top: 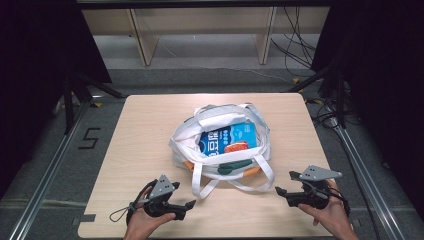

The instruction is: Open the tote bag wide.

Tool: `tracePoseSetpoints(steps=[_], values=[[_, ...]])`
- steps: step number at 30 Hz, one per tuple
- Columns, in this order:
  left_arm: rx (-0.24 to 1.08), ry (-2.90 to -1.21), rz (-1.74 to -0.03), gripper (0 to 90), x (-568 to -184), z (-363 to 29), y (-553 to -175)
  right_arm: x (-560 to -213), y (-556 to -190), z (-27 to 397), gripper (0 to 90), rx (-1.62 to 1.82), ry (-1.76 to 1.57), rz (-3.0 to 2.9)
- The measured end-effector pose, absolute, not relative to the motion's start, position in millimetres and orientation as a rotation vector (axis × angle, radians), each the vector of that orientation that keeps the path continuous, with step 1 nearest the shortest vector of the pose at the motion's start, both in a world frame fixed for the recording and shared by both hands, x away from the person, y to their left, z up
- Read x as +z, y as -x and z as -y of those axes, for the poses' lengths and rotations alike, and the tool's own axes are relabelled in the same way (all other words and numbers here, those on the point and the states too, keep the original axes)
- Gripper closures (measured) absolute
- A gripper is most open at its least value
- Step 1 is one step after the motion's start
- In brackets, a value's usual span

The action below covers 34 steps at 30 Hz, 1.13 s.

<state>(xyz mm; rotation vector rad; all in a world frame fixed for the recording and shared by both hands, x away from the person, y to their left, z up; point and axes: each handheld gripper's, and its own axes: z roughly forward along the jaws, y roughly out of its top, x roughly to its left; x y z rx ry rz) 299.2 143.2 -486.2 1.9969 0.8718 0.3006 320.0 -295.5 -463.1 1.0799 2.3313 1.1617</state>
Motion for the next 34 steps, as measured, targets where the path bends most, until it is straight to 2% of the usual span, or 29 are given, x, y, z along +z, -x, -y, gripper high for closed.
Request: tracePoseSetpoints(steps=[15, 34], values=[[0.319, -2.048, -0.827, 16.2, -495.5, -130.4, -284.2, -482.3, -297.7, 297.2, 24.9, 1.125, -1.106, -2.404], [0.299, -2.041, -0.863, 16.2, -497.1, -129.9, -285.3, -487.0, -301.6, 296.5, 25.1, 1.116, -1.051, -2.431]])
